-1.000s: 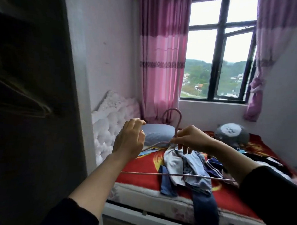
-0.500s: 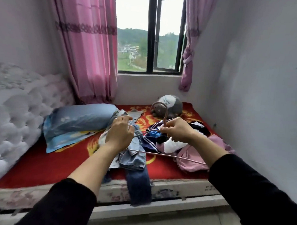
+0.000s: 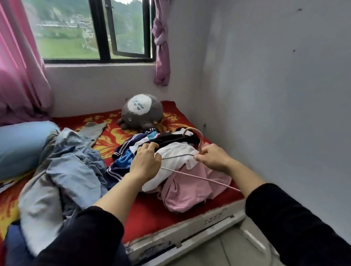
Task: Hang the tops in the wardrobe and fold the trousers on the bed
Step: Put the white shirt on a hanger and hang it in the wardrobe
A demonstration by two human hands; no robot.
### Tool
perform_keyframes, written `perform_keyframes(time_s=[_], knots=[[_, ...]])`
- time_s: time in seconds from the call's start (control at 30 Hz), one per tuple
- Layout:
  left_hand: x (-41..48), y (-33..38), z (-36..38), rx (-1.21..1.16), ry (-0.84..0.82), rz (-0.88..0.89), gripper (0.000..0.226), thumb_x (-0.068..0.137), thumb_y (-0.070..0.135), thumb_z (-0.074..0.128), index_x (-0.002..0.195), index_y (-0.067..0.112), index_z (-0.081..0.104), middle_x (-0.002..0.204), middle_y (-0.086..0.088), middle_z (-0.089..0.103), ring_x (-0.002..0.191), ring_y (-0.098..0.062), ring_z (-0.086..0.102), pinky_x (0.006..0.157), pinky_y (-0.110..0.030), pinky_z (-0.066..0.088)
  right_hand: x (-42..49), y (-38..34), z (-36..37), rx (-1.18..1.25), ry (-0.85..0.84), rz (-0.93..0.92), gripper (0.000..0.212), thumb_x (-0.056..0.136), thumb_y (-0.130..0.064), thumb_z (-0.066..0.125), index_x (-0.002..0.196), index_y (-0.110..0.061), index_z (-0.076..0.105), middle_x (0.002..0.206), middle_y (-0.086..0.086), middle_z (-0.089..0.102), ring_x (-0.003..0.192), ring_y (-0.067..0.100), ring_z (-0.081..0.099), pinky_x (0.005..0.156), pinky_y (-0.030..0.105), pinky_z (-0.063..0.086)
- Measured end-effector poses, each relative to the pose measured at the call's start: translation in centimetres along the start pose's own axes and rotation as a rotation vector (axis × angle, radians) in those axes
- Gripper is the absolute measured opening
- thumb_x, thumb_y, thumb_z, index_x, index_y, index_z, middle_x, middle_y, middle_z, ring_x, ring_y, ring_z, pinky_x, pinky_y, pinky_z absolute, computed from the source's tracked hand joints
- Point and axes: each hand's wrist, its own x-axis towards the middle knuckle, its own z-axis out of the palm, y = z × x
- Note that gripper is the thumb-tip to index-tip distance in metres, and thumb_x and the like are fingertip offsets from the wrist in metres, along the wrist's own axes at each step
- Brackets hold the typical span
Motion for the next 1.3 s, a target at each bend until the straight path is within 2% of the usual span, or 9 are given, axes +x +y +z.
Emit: perform_keyframes(time_s=[0.13, 0.27, 0.4, 0.53, 0.7, 0.8, 1.07, 1.17, 1.3], knots=[[5.8, 0.1, 4.7, -0.006, -0.076, -0.003, 0.037, 0.094, 0.022, 0.043, 0.13, 0.015, 0.048, 0.132, -0.008, 0.047, 0.126, -0.025, 0.039, 0.1, -0.039, 0.036, 6.6, 3.8, -0.6, -0.128, 0.024, 0.055, 0.041, 0.09, -0.038, 0.054, 0.056, -0.016, 0.051, 0.07, 0.003, 0.056, 0.078, 0.024, 0.055, 0.077, 0.038, 0.046], [11.5, -0.9, 9.8, 0.005, -0.146, -0.064, 0.037, 0.094, 0.021, 0.042, 0.13, 0.015, 0.045, 0.134, -0.009, 0.045, 0.126, -0.026, 0.037, 0.098, -0.039, 0.036, 13.8, 6.2, -1.0, -0.06, 0.054, 0.097, 0.044, 0.093, -0.034, 0.05, 0.055, -0.014, 0.041, 0.063, 0.005, 0.049, 0.068, 0.023, 0.047, 0.067, 0.039, 0.041], [18.0, -2.5, 15.2, 0.022, -0.184, -0.163, 0.039, 0.094, 0.022, 0.043, 0.133, 0.015, 0.044, 0.137, -0.008, 0.044, 0.126, -0.026, 0.038, 0.099, -0.04, 0.038, 23.1, 9.7, -1.3, 0.031, 0.003, 0.122, 0.038, 0.094, -0.027, 0.043, 0.085, 0.003, 0.064, 0.088, 0.015, 0.068, 0.082, 0.031, 0.06, 0.07, 0.039, 0.046], [24.3, -4.2, 20.6, 0.045, -0.245, -0.33, 0.042, 0.094, 0.022, 0.043, 0.134, 0.013, 0.043, 0.139, -0.011, 0.043, 0.127, -0.027, 0.038, 0.103, -0.041, 0.035, 32.7, 13.5, -1.5, 0.016, -0.047, 0.129, 0.039, 0.097, -0.022, 0.042, 0.06, -0.011, 0.048, 0.068, 0.006, 0.055, 0.067, 0.022, 0.048, 0.054, 0.032, 0.031], [29.6, -5.2, 26.4, 0.017, -0.293, -0.447, 0.046, 0.094, 0.021, 0.043, 0.139, 0.012, 0.041, 0.145, -0.008, 0.038, 0.133, -0.023, 0.033, 0.106, -0.035, 0.03, 42.9, 17.7, -0.5, -0.027, -0.047, 0.159, 0.036, 0.096, -0.017, 0.037, 0.06, -0.016, 0.041, 0.077, 0.009, 0.053, 0.075, 0.025, 0.048, 0.066, 0.031, 0.029], [30.8, -6.6, 30.0, 0.007, -0.359, -0.476, 0.052, 0.092, 0.026, 0.049, 0.141, 0.014, 0.038, 0.148, -0.007, 0.034, 0.137, -0.023, 0.028, 0.109, -0.036, 0.031, 46.4, 20.1, 1.9, -0.033, -0.069, 0.209, 0.028, 0.098, -0.018, 0.032, 0.077, -0.011, 0.05, 0.086, 0.01, 0.059, 0.084, 0.032, 0.055, 0.069, 0.034, 0.037], [34.0, -9.9, 38.4, 0.403, -0.674, -0.305, 0.098, 0.081, 0.057, 0.061, 0.151, 0.031, -0.002, 0.158, -0.008, -0.019, 0.144, -0.033, -0.017, 0.118, -0.048, -0.003, 48.7, 27.5, 8.0, 0.013, -0.187, 0.223, 0.023, 0.098, -0.019, 0.033, 0.099, -0.013, 0.056, 0.098, 0.01, 0.064, 0.089, 0.033, 0.057, 0.08, 0.046, 0.048], [34.9, -10.6, 39.8, 0.278, -0.482, -0.33, 0.083, 0.084, 0.066, 0.043, 0.151, 0.036, 0.003, 0.158, -0.005, -0.017, 0.144, -0.028, -0.019, 0.115, -0.046, -0.009, 48.6, 29.9, 8.7, 0.07, -0.216, 0.237, 0.028, 0.099, -0.023, 0.036, 0.109, -0.014, 0.06, 0.104, 0.006, 0.065, 0.095, 0.028, 0.059, 0.085, 0.044, 0.049], [36.3, -13.2, 39.0, 0.194, -0.129, -0.61, 0.06, 0.095, 0.039, 0.044, 0.148, 0.018, 0.027, 0.156, -0.01, 0.014, 0.144, -0.026, 0.007, 0.116, -0.048, 0.001, 48.9, 31.0, 9.0, 0.065, -0.245, 0.217, 0.016, 0.1, -0.019, 0.04, 0.096, -0.015, 0.055, 0.094, 0.003, 0.06, 0.087, 0.027, 0.057, 0.076, 0.038, 0.046]])
